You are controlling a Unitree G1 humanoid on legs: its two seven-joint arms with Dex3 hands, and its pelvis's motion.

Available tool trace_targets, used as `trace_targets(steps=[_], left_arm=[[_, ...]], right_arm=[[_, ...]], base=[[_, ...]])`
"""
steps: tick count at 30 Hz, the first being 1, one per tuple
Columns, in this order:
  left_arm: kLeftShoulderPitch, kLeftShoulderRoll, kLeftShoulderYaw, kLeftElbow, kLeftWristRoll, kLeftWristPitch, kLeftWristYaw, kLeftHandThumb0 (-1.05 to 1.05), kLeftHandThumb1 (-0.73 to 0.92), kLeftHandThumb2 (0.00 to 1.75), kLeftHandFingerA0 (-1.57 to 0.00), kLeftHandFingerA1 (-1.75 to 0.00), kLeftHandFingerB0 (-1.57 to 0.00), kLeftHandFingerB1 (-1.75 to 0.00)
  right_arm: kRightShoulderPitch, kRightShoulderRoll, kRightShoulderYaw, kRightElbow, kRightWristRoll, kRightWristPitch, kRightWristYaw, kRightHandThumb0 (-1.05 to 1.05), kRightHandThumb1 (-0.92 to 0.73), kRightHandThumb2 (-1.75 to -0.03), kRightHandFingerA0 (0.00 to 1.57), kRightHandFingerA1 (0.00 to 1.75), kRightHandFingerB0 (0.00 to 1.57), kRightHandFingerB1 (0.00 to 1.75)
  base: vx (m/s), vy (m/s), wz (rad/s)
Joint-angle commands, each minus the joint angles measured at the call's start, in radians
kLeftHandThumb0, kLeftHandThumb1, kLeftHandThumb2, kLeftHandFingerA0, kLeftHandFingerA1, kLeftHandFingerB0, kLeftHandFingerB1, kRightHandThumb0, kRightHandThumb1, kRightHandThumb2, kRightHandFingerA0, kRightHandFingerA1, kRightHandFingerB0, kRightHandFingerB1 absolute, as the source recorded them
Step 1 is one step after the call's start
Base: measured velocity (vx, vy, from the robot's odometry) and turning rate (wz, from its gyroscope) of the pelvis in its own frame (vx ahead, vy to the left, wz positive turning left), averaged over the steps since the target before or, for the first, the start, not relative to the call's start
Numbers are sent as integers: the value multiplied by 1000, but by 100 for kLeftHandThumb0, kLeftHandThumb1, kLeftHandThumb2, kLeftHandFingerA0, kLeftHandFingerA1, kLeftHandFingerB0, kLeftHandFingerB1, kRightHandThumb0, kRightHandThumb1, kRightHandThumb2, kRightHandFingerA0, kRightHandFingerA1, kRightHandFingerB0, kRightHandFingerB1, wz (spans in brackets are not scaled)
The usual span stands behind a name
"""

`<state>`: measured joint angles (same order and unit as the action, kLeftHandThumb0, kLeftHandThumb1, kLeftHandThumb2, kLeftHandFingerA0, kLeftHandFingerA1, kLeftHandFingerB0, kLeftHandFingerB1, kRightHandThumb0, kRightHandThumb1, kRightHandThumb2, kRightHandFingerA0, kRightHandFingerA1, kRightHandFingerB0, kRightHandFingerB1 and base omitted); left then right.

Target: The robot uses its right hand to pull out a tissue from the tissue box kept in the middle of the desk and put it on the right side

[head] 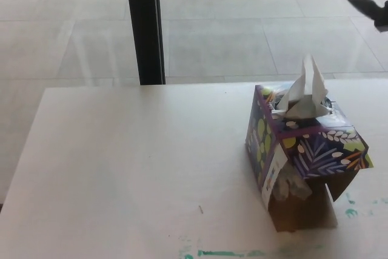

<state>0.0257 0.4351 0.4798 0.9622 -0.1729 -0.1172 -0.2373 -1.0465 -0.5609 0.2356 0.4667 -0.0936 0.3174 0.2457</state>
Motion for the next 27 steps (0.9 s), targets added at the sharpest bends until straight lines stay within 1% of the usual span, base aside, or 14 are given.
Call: trace_targets(steps=[1,2,5,10,11,17,20,21,22,23,24,25,26,27], left_arm=[[25,36,9,9,-22,32,-2,-105,91,75,-63,-59,-43,-63],[24,37,9,11,-21,29,-2,-105,92,75,-62,-59,-43,-64],[24,40,14,23,-25,20,-10,-105,91,75,-61,-59,-42,-65],[26,44,9,29,-20,11,-15,-105,89,75,-62,-61,-42,-66],[22,41,23,32,-38,17,-27,-105,87,74,-61,-63,-42,-68],[30,40,7,30,-17,-13,-24,-105,91,76,-60,-61,-41,-67],[26,41,7,39,-15,-2,-13,-105,91,75,-61,-58,-43,-65],[25,41,9,37,-19,1,-17,-105,90,76,-60,-59,-42,-65],[26,39,10,30,-21,9,-14,-105,91,76,-63,-61,-44,-65],[27,39,9,27,-19,10,-12,-105,91,76,-63,-61,-44,-65],[31,39,4,19,-13,5,-10,-105,92,77,-63,-61,-43,-66],[33,41,7,16,-16,6,-10,-105,92,77,-63,-61,-43,-66],[32,44,6,18,-15,7,-16,-105,92,77,-61,-60,-42,-66],[31,43,10,22,-23,-1,-30,-105,92,76,-59,-61,-40,-66]], right_arm=[[-81,-123,306,40,-172,-65,576,-82,-60,-60,5,42,3,28],[-79,-131,326,42,-184,-81,597,-81,-48,-94,3,44,4,18],[-69,-148,364,30,-180,-74,672,-85,-51,-90,3,49,10,10],[-45,-142,369,36,-122,-10,729,-66,-38,-83,3,50,1,23],[-41,-140,385,37,-127,-6,741,-72,-42,-83,2,35,6,17],[-41,-124,430,53,-126,2,781,-69,-40,-84,7,54,2,21],[-57,-116,465,65,-148,2,806,-64,-37,-84,0,46,4,21],[-62,-114,470,67,-149,6,813,-72,-46,-55,4,51,0,29],[-71,-111,483,72,-155,6,827,-61,-33,-82,3,55,0,25],[-74,-112,487,72,-157,4,831,-61,-33,-82,3,55,0,25],[-73,-116,488,61,-157,12,831,-68,-45,-54,11,56,6,25],[-78,-112,488,65,-157,10,832,-68,-45,-54,11,56,6,25],[-80,-112,492,67,-162,6,830,-70,-37,-77,9,57,4,28],[-79,-112,496,69,-169,3,825,-70,-44,-55,18,59,12,27]], base=[[0,0,0],[0,0,0],[0,0,0],[0,0,0],[0,0,0],[0,0,0],[0,0,0],[0,0,0],[0,0,0],[0,0,0],[0,0,0],[0,0,0],[0,0,0],[0,0,0]])
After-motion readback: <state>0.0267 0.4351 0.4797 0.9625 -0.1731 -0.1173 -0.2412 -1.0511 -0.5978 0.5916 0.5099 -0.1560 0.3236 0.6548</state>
